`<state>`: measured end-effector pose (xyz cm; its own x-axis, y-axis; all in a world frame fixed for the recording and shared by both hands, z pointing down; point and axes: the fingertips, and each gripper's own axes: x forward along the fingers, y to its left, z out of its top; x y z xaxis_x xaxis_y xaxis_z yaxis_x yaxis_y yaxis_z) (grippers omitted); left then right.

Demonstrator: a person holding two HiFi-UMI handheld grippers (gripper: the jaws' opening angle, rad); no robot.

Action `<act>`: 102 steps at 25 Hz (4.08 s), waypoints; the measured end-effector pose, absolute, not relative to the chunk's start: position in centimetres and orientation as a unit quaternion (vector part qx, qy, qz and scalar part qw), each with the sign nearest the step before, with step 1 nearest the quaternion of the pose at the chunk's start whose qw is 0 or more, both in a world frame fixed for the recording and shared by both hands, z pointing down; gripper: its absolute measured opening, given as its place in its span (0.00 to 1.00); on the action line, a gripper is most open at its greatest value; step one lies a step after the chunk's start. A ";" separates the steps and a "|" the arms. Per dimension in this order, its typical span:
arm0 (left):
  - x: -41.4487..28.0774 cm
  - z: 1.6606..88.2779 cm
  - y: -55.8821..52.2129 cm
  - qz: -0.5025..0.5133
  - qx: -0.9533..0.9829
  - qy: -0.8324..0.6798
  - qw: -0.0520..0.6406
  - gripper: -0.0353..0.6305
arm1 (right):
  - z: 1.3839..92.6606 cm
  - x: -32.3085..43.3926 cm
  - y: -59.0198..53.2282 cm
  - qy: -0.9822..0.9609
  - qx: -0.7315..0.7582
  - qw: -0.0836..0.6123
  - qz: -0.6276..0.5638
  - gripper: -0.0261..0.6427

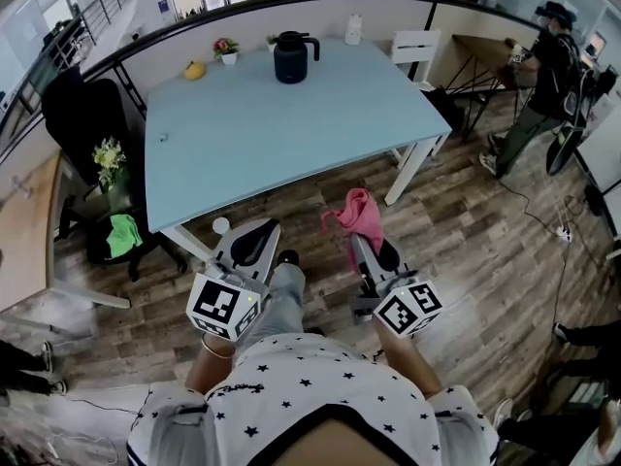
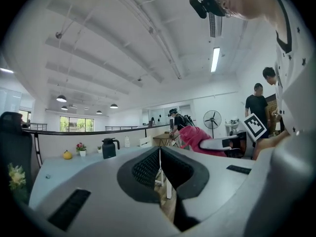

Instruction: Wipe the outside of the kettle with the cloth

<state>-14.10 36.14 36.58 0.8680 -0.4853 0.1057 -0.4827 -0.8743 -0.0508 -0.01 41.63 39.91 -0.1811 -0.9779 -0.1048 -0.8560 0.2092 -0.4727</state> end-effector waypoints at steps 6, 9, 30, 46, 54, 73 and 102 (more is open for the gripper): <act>-9.7 36.0 32.2 -0.035 -0.977 0.208 0.024 0.10 | 39.1 2.9 38.6 0.745 -0.629 0.183 -0.128 0.19; -8.2 36.2 30.2 -0.030 -0.980 0.196 0.025 0.10 | 39.3 4.0 36.8 0.741 -0.636 0.176 -0.125 0.19; -5.8 37.7 7.0 -0.046 -0.978 0.203 0.002 0.10 | 39.6 7.7 14.9 0.729 -0.655 0.137 -0.145 0.19; -11.5 39.5 -5.1 -0.046 -0.955 0.293 -0.020 0.10 | 41.8 4.7 -1.4 0.764 -0.608 0.118 -0.184 0.19; -12.3 38.9 -8.6 -0.039 -0.923 0.381 -0.025 0.10 | 43.3 5.5 -10.6 0.801 -0.554 0.091 -0.207 0.19; -15.3 39.4 -13.3 -0.060 -0.848 0.524 -0.052 0.10 | 53.9 5.3 -31.0 0.729 -0.525 0.107 -0.427 0.18; -12.3 39.3 -12.9 -0.082 -0.855 0.509 -0.045 0.10 | 53.0 9.0 -30.3 0.655 -0.469 0.261 -0.532 0.18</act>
<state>-12.34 -12.91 39.28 0.4676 -0.8642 0.1856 -0.8789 -0.4770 -0.0071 9.01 -30.34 53.05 -0.4243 -0.8917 0.1577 -0.3370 -0.0061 -0.9415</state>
